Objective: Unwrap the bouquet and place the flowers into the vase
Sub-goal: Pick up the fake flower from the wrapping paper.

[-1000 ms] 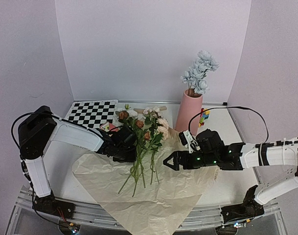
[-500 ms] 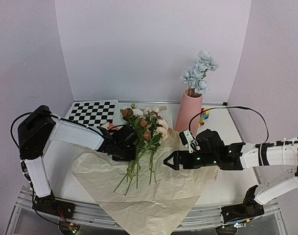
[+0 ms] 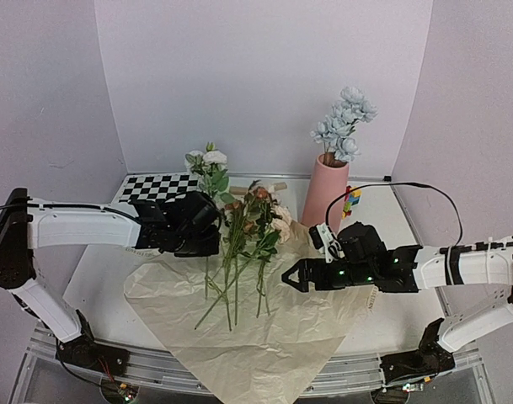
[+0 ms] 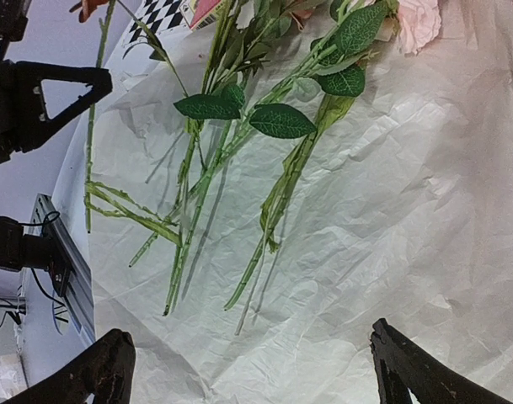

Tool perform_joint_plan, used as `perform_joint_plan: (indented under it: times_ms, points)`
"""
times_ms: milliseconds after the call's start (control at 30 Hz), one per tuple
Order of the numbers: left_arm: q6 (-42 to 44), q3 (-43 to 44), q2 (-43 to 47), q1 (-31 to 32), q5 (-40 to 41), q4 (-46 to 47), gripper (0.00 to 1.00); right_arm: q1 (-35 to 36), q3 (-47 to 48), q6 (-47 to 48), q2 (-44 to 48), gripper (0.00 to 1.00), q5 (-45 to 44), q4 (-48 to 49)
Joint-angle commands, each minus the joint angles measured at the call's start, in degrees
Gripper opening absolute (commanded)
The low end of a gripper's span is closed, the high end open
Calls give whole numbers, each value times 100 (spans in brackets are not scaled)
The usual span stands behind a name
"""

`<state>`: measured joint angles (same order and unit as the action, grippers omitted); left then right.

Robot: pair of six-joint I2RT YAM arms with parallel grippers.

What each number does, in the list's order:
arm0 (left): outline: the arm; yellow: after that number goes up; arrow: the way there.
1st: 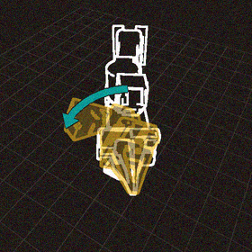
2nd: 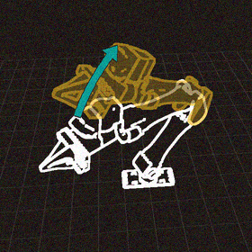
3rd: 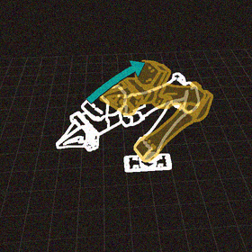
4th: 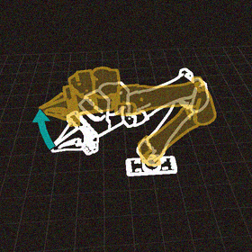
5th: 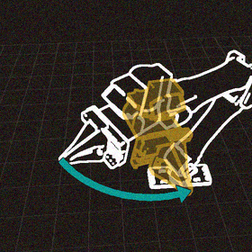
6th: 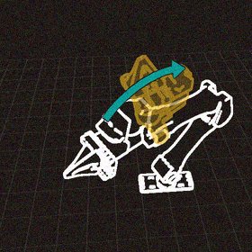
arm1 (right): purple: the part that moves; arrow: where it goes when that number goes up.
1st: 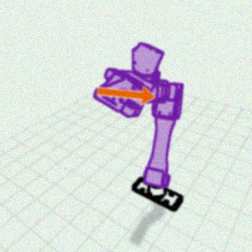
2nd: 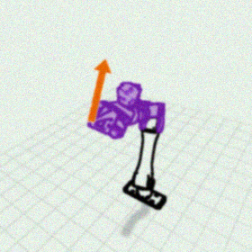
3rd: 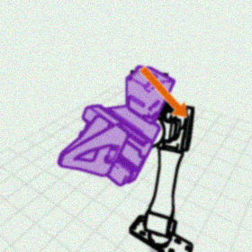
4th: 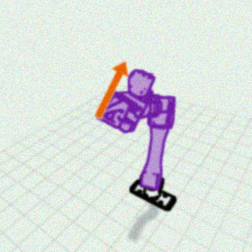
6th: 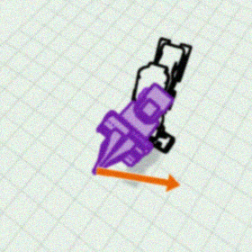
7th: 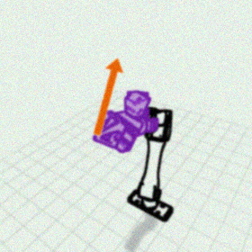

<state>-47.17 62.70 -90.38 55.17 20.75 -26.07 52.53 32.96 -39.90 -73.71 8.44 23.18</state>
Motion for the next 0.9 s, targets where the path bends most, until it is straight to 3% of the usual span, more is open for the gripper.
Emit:
perform_joint_plan:
  times_ms: [0, 233, 500, 667, 867]
  points:
    - [-94, 159, 616, -1, 741, -288, 0, 52, 219, -15, 179, 98, -65, 5]
    - [-3, 29, 1482, -3, 832, -202, 0, 48, 224, -26, 324, 98, -128, 2]
    - [587, 164, 1248, 4, -1185, 562, 0, 53, 303, 0, 377, 98, -170, 2]
    - [566, -127, 998, 26, -2408, 1616, 0, 50, 276, -23, 476, 98, -225, -10]
    - [481, -295, 365, 57, -2766, 2089, 0, 48, 203, -50, 618, 98, -247, -24]
